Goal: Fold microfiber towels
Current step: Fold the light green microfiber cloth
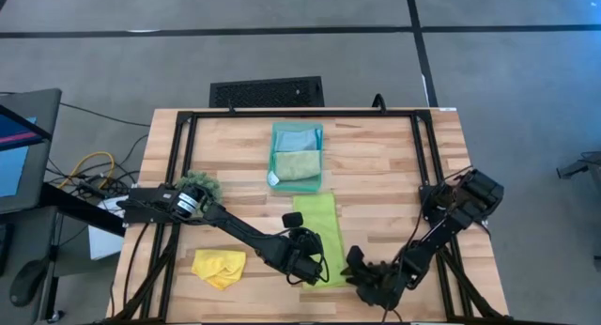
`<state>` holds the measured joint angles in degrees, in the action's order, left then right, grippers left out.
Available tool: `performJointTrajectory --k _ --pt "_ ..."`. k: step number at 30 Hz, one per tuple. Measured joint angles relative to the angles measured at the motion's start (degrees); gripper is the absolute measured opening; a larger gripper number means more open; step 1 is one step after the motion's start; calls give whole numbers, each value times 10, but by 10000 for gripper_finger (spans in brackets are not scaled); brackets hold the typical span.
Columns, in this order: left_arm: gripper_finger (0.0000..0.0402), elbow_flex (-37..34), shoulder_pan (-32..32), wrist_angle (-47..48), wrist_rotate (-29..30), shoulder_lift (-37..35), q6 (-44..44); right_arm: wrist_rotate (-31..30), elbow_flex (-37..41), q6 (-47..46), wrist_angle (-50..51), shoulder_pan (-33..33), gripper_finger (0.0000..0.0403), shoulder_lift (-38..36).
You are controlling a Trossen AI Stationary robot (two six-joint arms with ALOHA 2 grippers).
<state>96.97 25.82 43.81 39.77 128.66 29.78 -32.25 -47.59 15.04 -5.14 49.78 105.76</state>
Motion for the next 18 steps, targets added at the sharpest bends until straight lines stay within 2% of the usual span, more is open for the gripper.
performJointTrajectory --k 9,18 --pt "22 0 0 0 0 0 0 -10 -1 0 -8 -2 163 0" --pt "22 0 0 0 0 0 0 -11 -2 -2 -22 -15 133 0"
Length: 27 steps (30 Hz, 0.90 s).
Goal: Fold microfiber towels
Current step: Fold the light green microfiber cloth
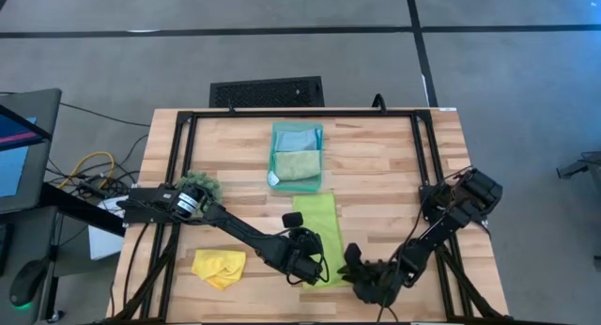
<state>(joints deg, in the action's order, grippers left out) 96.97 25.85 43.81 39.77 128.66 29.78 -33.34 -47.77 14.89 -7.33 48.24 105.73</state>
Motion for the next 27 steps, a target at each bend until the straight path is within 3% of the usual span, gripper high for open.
performJointTrajectory --k 9,21,27 --pt "22 0 0 0 0 0 0 0 0 -4 -10 5 112 0" --pt "22 0 0 0 0 0 0 3 -1 -25 -3 -12 154 4" --pt "22 0 0 0 0 0 0 4 -1 -12 4 2 98 4"
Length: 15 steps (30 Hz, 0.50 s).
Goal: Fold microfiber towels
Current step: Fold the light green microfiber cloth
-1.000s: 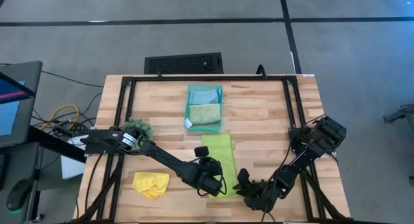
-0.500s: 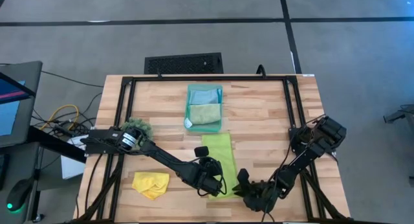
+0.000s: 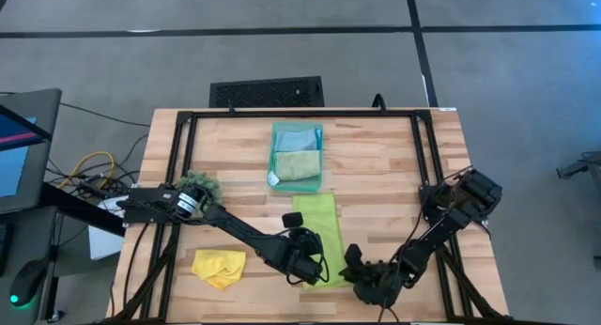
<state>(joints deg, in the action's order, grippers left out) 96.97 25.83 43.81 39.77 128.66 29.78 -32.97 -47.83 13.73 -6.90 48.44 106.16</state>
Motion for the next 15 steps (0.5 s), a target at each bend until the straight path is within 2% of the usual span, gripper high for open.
performJointTrajectory --k 7,15 --pt "22 0 0 0 0 0 0 -1 -3 27 -8 18 12 0" --pt "22 0 0 4 0 0 -7 -24 -31 43 -5 26 20 0"
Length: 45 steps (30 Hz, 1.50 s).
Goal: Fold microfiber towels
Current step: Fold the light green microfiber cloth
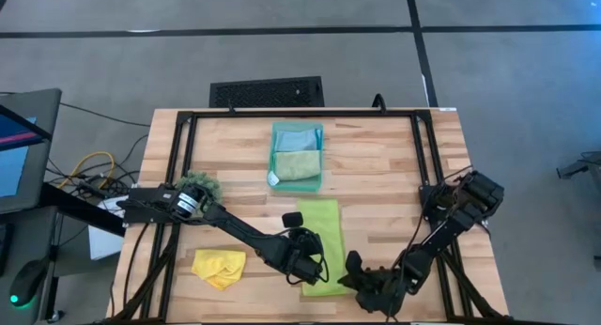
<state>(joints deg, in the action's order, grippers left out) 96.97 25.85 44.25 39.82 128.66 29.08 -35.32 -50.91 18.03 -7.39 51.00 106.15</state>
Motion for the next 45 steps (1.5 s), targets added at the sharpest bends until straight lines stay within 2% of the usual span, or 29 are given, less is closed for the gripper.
performJointTrajectory --k 6,13,19,21,27,32,36,42,45 --pt "22 0 0 20 18 0 7 -37 -26 0 39 13 5 0" --pt "22 0 0 36 27 0 21 -40 -57 -7 68 30 21 0" --pt "22 0 0 37 27 0 22 -48 -84 -45 158 40 11 0" --pt "22 0 0 37 27 0 22 -30 -86 -55 172 42 9 0" --pt "22 0 0 35 12 0 28 78 -86 -97 182 33 20 0" --pt "22 0 -1 34 11 0 32 120 -86 -124 187 20 18 0" --pt "22 -3 -3 25 14 0 32 130 -86 -136 196 16 15 0" --pt "22 -54 -11 -58 -4 1 -5 130 -86 -137 196 16 20 0" --pt "22 -74 -16 -68 -6 0 -1 130 -86 -137 197 16 19 0"
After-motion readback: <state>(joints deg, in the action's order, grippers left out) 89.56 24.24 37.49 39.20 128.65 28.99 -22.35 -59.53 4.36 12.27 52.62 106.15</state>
